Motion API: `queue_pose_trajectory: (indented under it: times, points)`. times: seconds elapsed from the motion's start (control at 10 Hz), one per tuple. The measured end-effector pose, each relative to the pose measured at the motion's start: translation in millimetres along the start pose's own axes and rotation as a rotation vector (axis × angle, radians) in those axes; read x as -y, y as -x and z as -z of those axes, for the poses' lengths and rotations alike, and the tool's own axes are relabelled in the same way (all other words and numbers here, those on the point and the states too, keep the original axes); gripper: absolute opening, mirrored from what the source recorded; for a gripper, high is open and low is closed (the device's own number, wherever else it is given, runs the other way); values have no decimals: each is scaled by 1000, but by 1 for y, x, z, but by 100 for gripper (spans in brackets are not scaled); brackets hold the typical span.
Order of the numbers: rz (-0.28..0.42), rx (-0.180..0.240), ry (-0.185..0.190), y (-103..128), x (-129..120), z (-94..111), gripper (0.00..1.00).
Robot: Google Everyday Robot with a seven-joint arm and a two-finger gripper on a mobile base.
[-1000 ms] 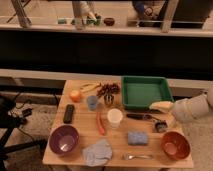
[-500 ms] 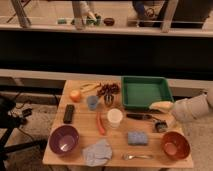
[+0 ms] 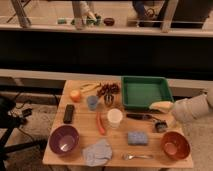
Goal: Place eraser in table surface
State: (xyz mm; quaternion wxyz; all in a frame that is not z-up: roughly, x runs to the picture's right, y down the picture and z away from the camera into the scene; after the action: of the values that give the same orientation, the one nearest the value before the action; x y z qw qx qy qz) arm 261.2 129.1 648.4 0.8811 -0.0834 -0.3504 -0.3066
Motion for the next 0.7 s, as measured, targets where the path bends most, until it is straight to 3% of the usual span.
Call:
queue_pose_trajectory:
  times: [0.3, 0.7]
  points:
    - [43, -12, -8, 12, 13, -7, 80]
    - [158, -9, -34, 46, 64, -39, 80]
